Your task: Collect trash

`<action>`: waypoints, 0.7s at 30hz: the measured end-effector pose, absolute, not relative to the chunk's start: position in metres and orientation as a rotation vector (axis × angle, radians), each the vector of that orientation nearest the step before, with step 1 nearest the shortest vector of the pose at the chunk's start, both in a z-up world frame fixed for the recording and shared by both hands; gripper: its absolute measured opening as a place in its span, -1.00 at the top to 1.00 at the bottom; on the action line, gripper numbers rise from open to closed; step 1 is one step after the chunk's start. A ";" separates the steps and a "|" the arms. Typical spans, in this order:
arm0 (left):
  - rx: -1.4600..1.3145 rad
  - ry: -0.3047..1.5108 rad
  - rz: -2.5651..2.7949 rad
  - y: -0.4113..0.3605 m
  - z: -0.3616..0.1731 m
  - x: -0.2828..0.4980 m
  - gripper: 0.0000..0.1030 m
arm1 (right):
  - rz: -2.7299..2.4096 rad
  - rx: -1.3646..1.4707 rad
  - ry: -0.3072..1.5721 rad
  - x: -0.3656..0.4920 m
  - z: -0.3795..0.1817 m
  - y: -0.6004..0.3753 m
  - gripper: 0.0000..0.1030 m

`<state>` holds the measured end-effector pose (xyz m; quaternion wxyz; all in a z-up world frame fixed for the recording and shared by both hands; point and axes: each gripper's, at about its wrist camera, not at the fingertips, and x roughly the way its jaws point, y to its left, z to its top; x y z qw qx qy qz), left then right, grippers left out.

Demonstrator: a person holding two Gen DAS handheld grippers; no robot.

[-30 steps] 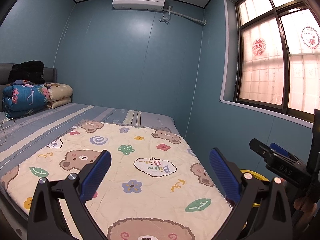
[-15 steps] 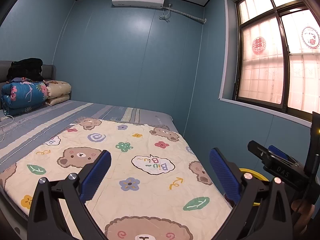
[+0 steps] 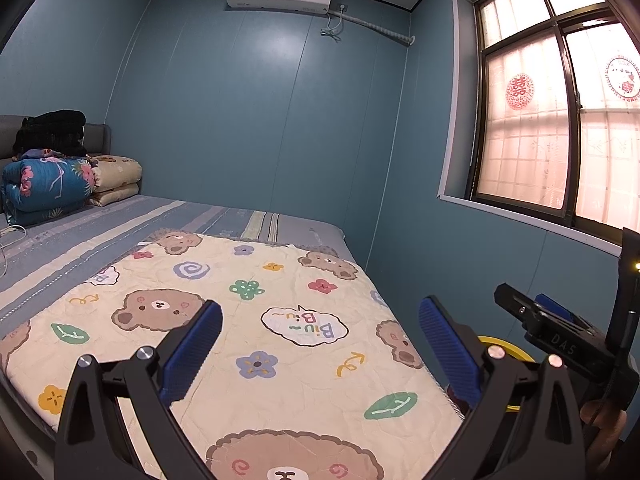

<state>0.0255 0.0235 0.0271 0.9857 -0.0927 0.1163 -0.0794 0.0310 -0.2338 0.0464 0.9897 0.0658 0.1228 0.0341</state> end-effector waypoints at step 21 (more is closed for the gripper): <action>-0.189 0.246 -0.170 0.022 0.025 0.026 -0.84 | 0.061 0.141 0.268 0.036 0.041 -0.234 -0.84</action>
